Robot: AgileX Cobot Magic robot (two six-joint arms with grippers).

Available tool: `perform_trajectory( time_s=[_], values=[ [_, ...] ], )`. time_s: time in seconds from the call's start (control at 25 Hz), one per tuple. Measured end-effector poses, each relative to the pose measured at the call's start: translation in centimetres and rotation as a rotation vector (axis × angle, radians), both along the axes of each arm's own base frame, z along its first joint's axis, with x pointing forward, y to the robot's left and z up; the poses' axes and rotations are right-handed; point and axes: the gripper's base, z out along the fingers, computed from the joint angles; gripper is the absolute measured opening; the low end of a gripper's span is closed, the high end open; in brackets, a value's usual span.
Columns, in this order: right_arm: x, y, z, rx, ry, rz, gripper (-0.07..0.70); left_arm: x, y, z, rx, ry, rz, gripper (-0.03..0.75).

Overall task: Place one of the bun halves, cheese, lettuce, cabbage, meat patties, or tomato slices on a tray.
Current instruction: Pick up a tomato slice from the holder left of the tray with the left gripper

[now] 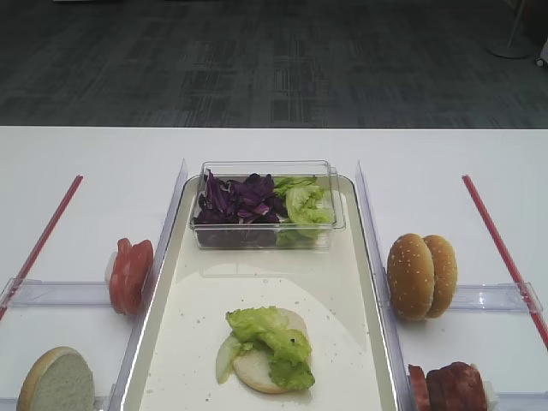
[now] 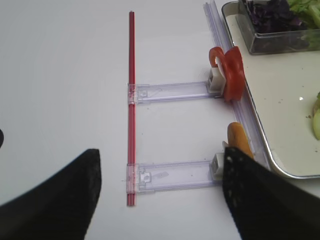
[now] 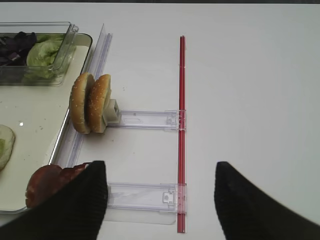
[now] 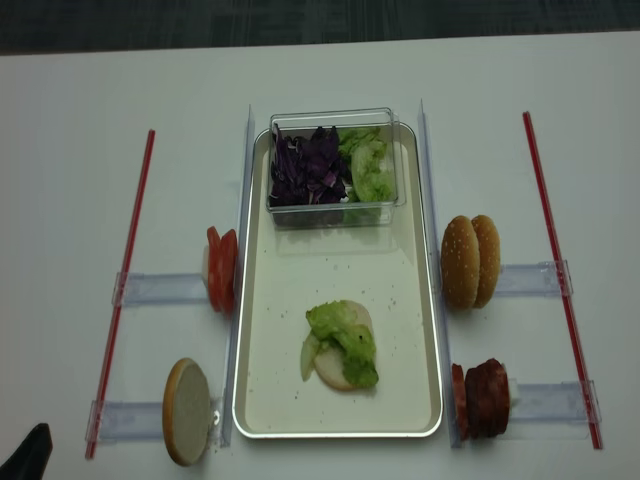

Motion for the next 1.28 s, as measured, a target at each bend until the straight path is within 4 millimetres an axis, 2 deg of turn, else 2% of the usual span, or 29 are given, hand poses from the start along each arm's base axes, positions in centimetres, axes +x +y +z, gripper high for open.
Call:
perform_trajectory(
  time_s=[1.28],
  values=[
    [0.0,0.0,0.0,0.0,0.0,0.0,0.488,0.0,0.0,0.0,0.0,0.0,0.0,0.472]
  ],
)
